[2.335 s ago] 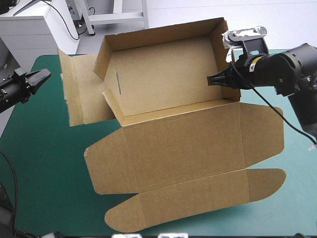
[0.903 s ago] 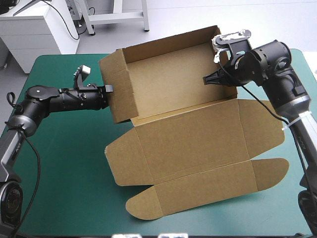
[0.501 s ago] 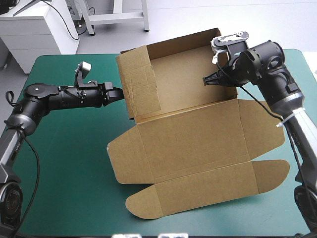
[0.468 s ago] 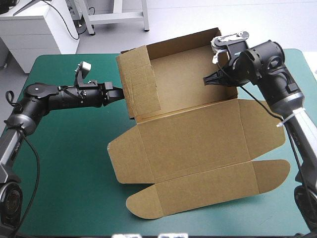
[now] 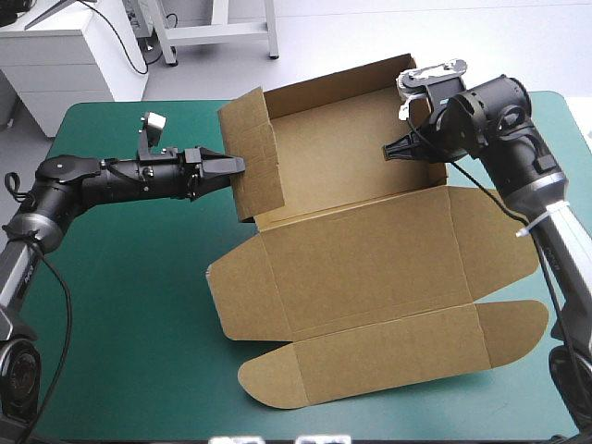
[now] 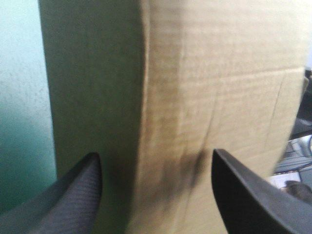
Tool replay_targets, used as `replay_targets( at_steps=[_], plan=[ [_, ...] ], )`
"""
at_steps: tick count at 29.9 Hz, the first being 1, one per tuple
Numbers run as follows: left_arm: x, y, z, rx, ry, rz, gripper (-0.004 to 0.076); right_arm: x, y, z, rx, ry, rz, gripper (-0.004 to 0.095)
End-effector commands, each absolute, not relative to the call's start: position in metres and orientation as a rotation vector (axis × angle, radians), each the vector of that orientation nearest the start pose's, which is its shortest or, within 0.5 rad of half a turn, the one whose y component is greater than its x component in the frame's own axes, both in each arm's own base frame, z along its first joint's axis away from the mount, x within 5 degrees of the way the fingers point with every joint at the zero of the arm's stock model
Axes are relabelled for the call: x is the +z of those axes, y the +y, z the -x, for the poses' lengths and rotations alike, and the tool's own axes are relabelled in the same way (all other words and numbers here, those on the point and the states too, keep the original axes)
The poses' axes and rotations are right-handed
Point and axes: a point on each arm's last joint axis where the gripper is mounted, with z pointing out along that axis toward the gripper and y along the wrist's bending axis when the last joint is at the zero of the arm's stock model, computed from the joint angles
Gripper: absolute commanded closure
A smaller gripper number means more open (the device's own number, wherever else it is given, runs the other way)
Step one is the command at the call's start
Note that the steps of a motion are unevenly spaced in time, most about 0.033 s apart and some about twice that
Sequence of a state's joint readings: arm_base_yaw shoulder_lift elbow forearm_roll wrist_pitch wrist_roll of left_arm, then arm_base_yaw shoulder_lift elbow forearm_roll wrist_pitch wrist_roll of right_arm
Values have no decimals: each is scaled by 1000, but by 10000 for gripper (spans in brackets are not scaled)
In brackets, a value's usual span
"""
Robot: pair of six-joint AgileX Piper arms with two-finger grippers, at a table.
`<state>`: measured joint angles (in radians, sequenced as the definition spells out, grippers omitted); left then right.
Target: Fold the box
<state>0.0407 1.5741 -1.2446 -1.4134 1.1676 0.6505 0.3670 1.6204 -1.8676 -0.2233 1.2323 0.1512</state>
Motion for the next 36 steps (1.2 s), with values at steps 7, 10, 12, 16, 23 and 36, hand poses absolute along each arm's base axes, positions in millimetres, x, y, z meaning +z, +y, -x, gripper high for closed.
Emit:
replay_targets(
  at_steps=[7,10,12,16,23,36],
  plan=[
    [380,-67,-311,-1601,1973,-133,188,462,99,-312,-31,2307,245,928],
    [380,-67,-311,-1602,1969,-127,188,462,99,-312,-34,2306,245,928],
    [380,-67,-311,-1604,1969,-129,188,462,99,-312,-34,2306,245,928],
    [380,-67,-311,-1603,1975,-113,188,462,98,-312,-46,2304,236,928],
    [385,-80,-303,-1400,2072,-55,188,464,98,-313,-42,2288,224,928],
    [385,-125,-287,-1060,2179,54,188,468,100,-308,-42,2300,225,928]
  ],
)
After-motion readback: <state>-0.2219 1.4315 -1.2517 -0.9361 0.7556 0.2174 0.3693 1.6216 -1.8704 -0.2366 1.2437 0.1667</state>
